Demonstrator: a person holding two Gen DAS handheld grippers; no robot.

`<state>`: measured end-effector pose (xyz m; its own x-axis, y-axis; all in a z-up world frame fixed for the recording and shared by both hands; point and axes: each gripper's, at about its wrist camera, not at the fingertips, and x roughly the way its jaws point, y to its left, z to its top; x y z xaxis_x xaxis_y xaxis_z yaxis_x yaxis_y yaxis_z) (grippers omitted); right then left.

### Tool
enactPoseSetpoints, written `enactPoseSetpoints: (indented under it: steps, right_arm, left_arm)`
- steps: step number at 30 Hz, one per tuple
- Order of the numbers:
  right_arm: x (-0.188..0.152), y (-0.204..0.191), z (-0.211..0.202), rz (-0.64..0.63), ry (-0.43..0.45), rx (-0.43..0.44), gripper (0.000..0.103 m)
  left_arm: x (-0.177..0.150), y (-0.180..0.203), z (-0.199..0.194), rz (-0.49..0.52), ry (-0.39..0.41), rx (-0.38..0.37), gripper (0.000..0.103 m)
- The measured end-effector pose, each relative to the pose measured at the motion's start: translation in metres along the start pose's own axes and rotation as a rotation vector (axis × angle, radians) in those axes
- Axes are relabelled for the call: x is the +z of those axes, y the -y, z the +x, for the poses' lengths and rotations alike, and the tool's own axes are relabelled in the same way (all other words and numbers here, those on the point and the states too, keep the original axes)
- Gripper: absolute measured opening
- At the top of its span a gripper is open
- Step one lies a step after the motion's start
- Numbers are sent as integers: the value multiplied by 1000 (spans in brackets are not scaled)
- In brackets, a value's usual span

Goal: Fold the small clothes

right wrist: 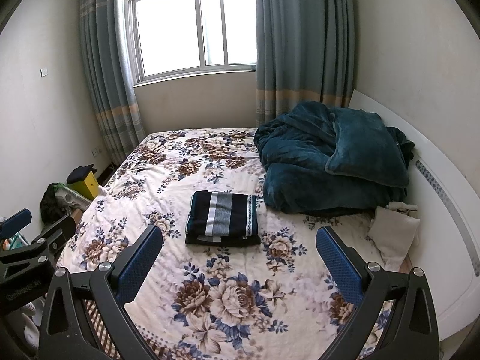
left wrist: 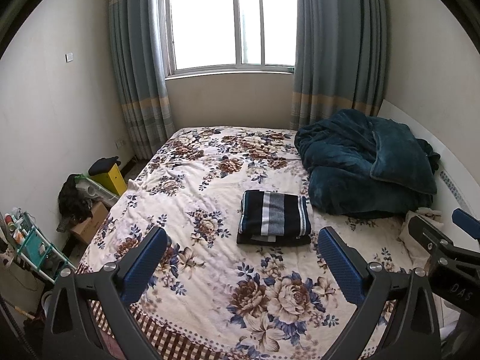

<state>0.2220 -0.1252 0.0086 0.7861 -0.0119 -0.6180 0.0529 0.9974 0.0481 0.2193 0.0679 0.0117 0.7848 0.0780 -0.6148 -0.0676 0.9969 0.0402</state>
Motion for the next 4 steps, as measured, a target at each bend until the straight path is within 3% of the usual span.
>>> enactPoseSetpoints:
  steps: [4]
  right_arm:
    - [-2, -1, -1, 2, 1, -3, 103]
  left_arm:
    - [-1, 1, -2, -10, 5, 9, 103]
